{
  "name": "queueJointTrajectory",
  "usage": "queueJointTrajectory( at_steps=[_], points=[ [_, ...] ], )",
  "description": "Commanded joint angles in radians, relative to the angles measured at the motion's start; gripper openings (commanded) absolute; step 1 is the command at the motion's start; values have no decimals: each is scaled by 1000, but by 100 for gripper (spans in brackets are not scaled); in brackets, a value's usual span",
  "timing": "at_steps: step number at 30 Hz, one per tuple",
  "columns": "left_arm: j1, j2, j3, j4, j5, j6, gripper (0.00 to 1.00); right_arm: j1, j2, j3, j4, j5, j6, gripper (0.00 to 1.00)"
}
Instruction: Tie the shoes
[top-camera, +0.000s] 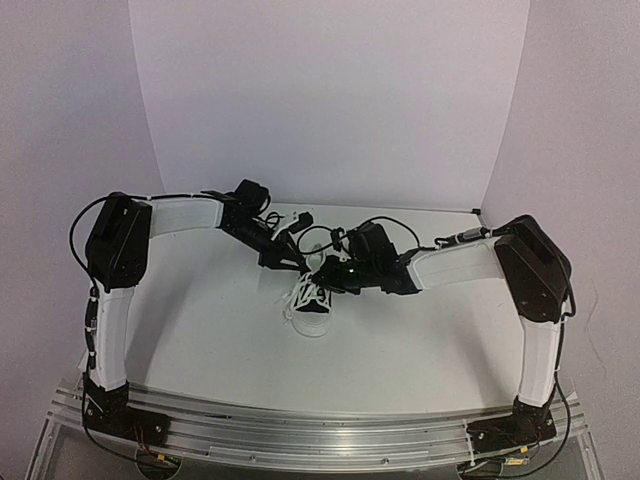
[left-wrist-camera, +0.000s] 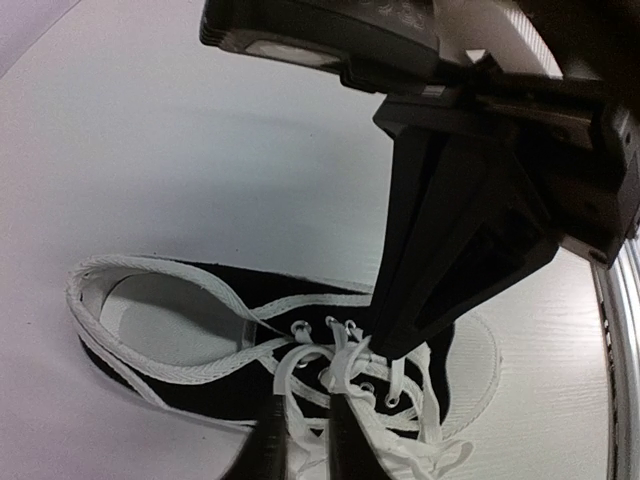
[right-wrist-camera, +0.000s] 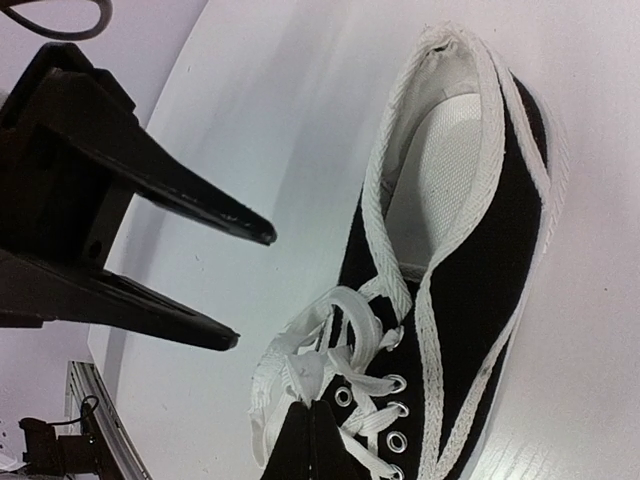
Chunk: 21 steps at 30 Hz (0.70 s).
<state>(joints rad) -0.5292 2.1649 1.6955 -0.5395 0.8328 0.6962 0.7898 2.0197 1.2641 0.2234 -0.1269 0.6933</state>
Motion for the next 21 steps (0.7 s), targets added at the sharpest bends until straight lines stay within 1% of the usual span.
queueJointTrajectory(
  at_steps=[1, 6, 10, 14, 16, 17, 20, 21],
  points=[
    [-12, 46, 75, -15, -50, 0, 37, -4, -8, -8, 21, 21, 7, 0],
    [-22, 81, 84, -11, -75, 24, 37, -4, -16, -19, 22, 27, 8, 0],
    [-23, 92, 81, -10, -93, 28, 31, -3, -17, -17, 22, 24, 3, 0],
    [-26, 98, 77, -18, -81, 29, 33, -4, -16, -16, 22, 19, -2, 0],
    [-31, 98, 65, -19, -88, 34, 33, -4, -16, -17, 22, 21, -1, 0],
    [-32, 99, 61, -19, -91, 38, 29, -3, -16, -16, 22, 22, -1, 0],
    [-32, 100, 61, -19, -99, 41, 4, -4, -15, -13, 22, 23, -1, 0],
    [-32, 96, 64, -19, -101, 40, 0, -4, -15, -12, 22, 23, 0, 0]
  ],
)
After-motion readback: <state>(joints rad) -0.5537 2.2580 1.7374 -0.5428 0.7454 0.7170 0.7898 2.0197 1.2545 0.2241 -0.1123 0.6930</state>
